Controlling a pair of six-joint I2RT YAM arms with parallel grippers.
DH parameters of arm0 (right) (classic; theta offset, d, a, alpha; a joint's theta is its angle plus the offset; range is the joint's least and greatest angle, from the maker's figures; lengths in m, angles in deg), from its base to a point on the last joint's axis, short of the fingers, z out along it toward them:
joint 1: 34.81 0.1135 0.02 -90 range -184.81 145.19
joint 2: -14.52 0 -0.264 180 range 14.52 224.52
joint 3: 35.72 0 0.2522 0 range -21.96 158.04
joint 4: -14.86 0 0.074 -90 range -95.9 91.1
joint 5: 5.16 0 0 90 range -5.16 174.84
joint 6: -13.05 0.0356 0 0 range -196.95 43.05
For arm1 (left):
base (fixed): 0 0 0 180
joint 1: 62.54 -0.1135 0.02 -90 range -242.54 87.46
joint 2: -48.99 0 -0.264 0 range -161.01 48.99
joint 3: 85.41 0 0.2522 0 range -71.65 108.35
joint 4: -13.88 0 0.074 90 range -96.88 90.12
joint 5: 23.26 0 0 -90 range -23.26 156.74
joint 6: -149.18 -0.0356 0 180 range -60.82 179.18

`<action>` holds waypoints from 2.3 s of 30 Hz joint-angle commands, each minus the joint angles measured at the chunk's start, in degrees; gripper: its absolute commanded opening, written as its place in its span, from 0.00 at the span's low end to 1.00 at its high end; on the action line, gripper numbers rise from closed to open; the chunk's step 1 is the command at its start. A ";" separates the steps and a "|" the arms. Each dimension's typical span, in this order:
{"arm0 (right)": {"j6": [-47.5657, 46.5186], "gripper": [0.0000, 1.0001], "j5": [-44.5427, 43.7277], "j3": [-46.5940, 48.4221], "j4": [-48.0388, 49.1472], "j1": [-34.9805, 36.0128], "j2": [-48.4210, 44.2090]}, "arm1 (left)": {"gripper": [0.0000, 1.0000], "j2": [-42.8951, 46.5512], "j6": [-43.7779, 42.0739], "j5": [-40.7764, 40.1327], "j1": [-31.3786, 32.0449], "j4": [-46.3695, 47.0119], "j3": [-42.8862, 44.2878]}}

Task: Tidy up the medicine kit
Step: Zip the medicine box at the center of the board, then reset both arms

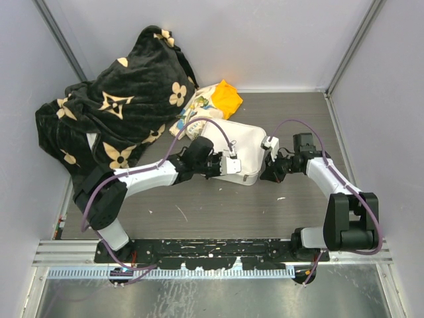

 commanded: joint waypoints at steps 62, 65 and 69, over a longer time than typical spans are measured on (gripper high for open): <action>33.20 1.00 -47.38 6.73 20.95 0.04 -25.08 | 0.98 39.81 35.20 -17.31 -32.73 1.65 -9.63; 31.82 1.00 -49.19 4.94 22.83 0.03 -29.64 | 0.98 44.51 34.86 -14.72 -32.86 5.52 -14.34; 30.48 1.00 -49.71 2.46 24.04 0.04 -33.67 | 0.98 47.77 35.22 -14.13 -33.29 6.54 -16.56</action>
